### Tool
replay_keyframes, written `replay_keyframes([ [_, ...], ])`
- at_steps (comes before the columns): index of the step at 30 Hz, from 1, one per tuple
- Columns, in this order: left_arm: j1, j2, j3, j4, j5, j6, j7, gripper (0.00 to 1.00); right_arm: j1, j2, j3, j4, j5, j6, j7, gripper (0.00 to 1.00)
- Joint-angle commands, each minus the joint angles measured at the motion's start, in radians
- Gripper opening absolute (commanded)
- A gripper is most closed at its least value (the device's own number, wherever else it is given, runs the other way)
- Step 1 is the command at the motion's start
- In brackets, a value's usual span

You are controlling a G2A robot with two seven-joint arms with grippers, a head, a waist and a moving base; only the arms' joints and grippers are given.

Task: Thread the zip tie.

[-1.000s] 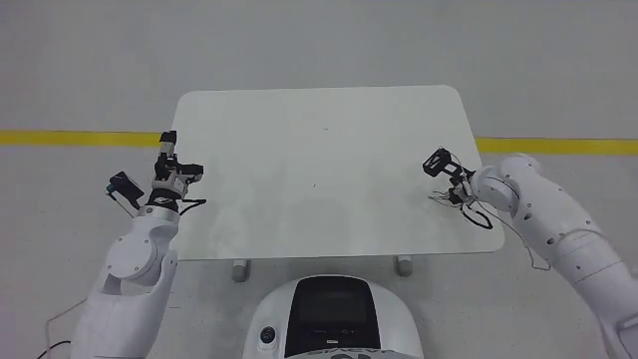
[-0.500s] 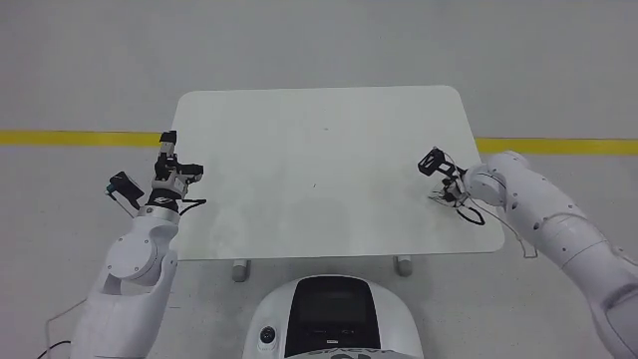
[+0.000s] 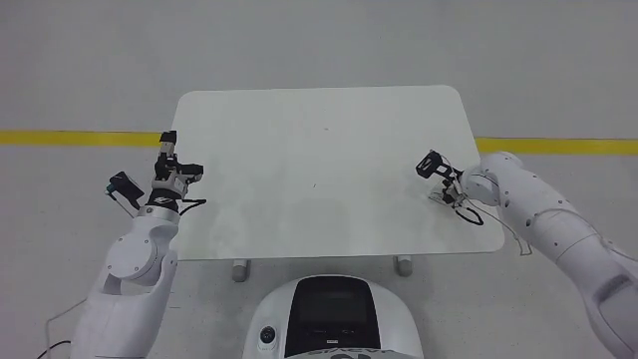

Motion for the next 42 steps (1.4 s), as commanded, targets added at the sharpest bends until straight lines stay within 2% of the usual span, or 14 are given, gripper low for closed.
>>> replay_keyframes([
  [1, 0.000, 0.000, 0.000, 0.000, 0.000, 0.000, 0.000, 1.00, 0.005, -0.002, -0.007, 0.003, 0.005, 0.000, 0.005, 0.20],
  [14, 0.000, 0.000, 0.000, 0.000, 0.000, 0.000, 0.000, 1.00, 0.030, -0.015, -0.055, 0.032, 0.037, 0.000, 0.005, 0.17],
  [17, 0.000, 0.000, 0.000, 0.000, 0.000, 0.000, 0.000, 1.00, 0.037, -0.018, -0.064, 0.043, 0.051, 0.000, 0.005, 0.13],
  [21, 0.000, 0.000, 0.000, 0.000, 0.000, 0.000, 0.000, 1.00, 0.048, -0.022, -0.075, 0.058, 0.068, 0.000, 0.002, 0.00],
  [27, 0.000, 0.000, 0.000, 0.000, 0.000, 0.000, 0.000, 1.00, 0.059, -0.013, -0.073, 0.056, 0.073, 0.000, -0.007, 0.00],
  [34, 0.000, 0.000, 0.000, 0.000, 0.000, 0.000, 0.000, 1.00, 0.038, 0.028, -0.017, -0.008, 0.046, 0.002, -0.023, 0.00],
  [42, 0.000, 0.000, 0.000, 0.000, 0.000, 0.000, 0.000, 1.00, -0.066, 0.118, 0.127, -0.193, 0.028, 0.014, -0.038, 0.00],
])
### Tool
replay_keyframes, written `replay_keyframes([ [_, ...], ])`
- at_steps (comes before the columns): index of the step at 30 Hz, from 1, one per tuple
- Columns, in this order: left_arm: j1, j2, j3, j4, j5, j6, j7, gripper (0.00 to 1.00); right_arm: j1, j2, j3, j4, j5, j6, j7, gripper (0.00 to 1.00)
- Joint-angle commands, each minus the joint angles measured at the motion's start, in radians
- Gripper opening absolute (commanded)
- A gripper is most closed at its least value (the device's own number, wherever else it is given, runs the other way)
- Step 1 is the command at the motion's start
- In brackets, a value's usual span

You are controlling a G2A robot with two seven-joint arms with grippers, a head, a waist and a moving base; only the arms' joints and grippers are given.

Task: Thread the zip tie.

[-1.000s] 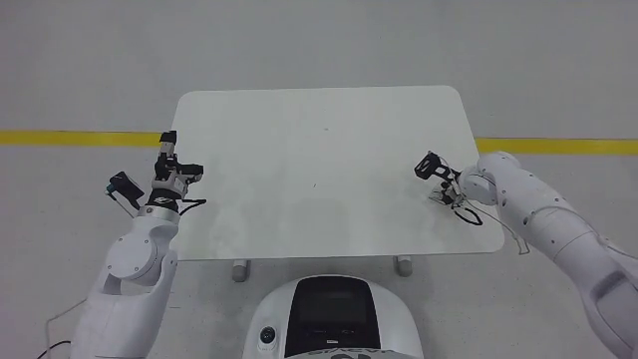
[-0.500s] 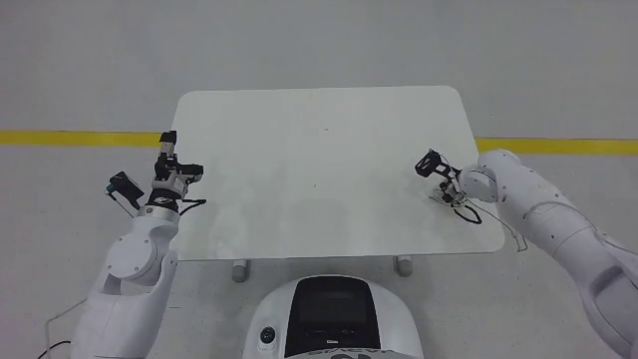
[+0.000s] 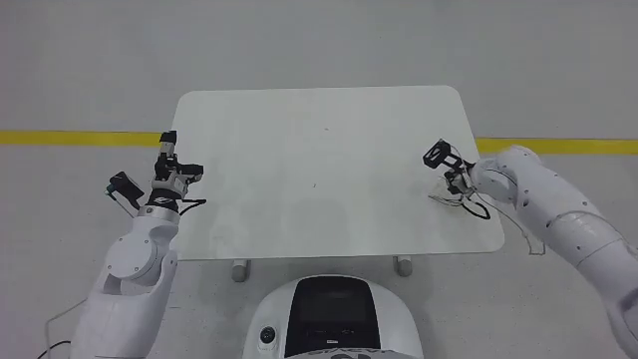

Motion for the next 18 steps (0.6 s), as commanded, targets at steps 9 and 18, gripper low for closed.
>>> replay_keyframes([
  [9, 0.000, 0.000, 0.000, 0.000, 0.000, 0.000, 0.000, 1.00, -0.191, 0.116, 0.245, -0.186, 0.087, -0.014, -0.068, 0.00],
  [18, 0.000, 0.000, 0.000, 0.000, 0.000, 0.000, 0.000, 1.00, -0.345, 0.183, 0.398, -0.246, 0.351, -0.014, -0.176, 0.00],
])
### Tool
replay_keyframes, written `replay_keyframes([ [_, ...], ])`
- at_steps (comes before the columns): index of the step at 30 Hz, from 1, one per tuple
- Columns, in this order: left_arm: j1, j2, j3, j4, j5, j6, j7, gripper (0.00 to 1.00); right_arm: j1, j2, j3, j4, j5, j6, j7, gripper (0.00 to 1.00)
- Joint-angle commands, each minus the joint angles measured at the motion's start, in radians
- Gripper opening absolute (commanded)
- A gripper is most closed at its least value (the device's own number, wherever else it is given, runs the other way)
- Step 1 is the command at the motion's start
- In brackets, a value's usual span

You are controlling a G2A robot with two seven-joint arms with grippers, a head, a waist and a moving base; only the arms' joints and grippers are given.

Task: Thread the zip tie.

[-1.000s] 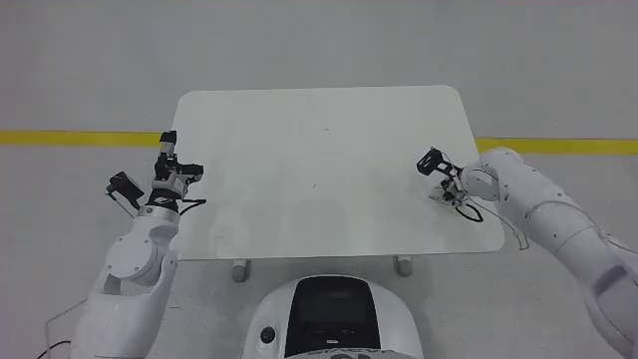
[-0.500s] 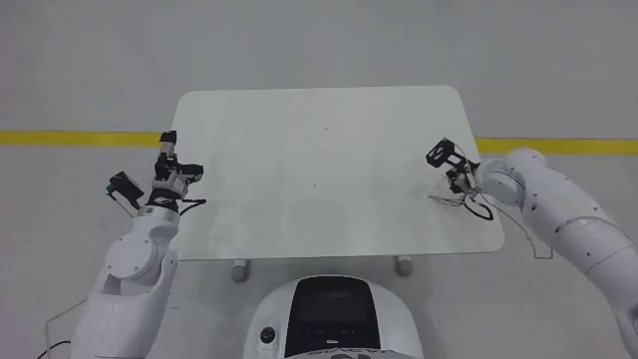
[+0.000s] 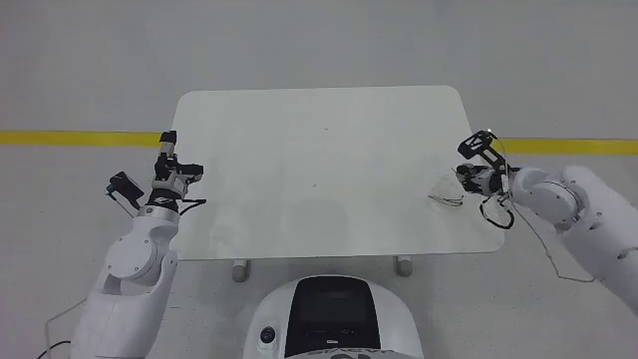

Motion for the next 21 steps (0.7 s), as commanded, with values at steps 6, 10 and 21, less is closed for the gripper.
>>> replay_keyframes([
  [6, 0.000, 0.000, 0.000, 0.000, 0.000, 0.000, 0.000, 1.00, -0.033, 0.037, 0.011, -0.042, 0.178, 0.000, -0.004, 0.00],
  [10, 0.000, 0.000, 0.000, 0.000, 0.000, 0.000, 0.000, 1.00, -0.025, 0.050, -0.011, -0.064, 0.222, 0.000, 0.041, 0.00],
  [21, 0.000, 0.000, 0.000, 0.000, 0.000, 0.000, 0.000, 1.00, -0.034, 0.047, -0.011, -0.058, 0.264, 0.000, 0.033, 0.00],
])
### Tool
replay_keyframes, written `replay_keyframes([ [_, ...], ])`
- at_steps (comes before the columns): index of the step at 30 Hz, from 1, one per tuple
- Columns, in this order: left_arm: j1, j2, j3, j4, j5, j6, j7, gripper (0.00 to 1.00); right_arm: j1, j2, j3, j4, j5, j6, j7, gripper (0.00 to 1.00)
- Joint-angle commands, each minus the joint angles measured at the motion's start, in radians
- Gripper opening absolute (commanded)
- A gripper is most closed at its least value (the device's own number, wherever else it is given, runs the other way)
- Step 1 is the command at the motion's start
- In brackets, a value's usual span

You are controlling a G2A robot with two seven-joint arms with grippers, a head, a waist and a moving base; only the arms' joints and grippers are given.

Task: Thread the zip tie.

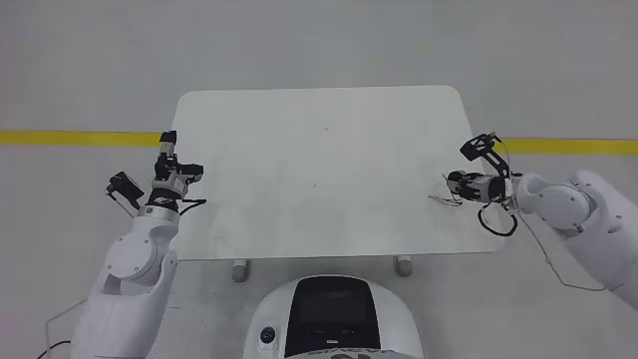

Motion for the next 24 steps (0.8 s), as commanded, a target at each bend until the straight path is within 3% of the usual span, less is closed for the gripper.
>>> replay_keyframes([
  [1, 0.000, 0.000, 0.000, 0.000, 0.000, 0.000, 0.000, 1.00, -0.001, -0.003, 0.006, 0.013, 0.060, 0.000, 0.007, 0.00],
  [4, 0.000, 0.000, 0.000, 0.000, 0.000, 0.000, 0.000, 1.00, 0.010, -0.006, 0.019, 0.010, 0.227, 0.000, 0.077, 0.00],
  [6, 0.000, 0.000, 0.000, 0.000, 0.000, 0.000, 0.000, 1.00, 0.028, -0.010, 0.029, -0.007, 0.391, 0.000, 0.203, 0.00],
  [9, 0.000, 0.000, 0.000, 0.000, 0.000, 0.000, 0.000, 1.00, 0.062, -0.025, 0.045, -0.001, 0.539, 0.000, 0.384, 0.00],
  [12, 0.000, 0.000, 0.000, 0.000, 0.000, 0.000, 0.000, 1.00, 0.090, -0.055, 0.046, 0.046, 0.660, 0.000, 0.549, 0.00],
  [15, 0.000, 0.000, 0.000, 0.000, 0.000, 0.000, 0.000, 1.00, 0.132, -0.110, 0.042, 0.159, 0.817, 0.000, 0.699, 0.00],
  [20, 0.000, 0.000, 0.000, 0.000, 0.000, 0.000, 0.000, 1.00, 0.183, -0.188, -0.020, 0.261, 0.905, 0.000, 0.699, 0.00],
  [24, 0.000, 0.000, 0.000, 0.000, 0.000, 0.000, 0.000, 1.00, 0.196, -0.205, -0.040, 0.283, 0.919, 0.000, 0.699, 0.00],
])
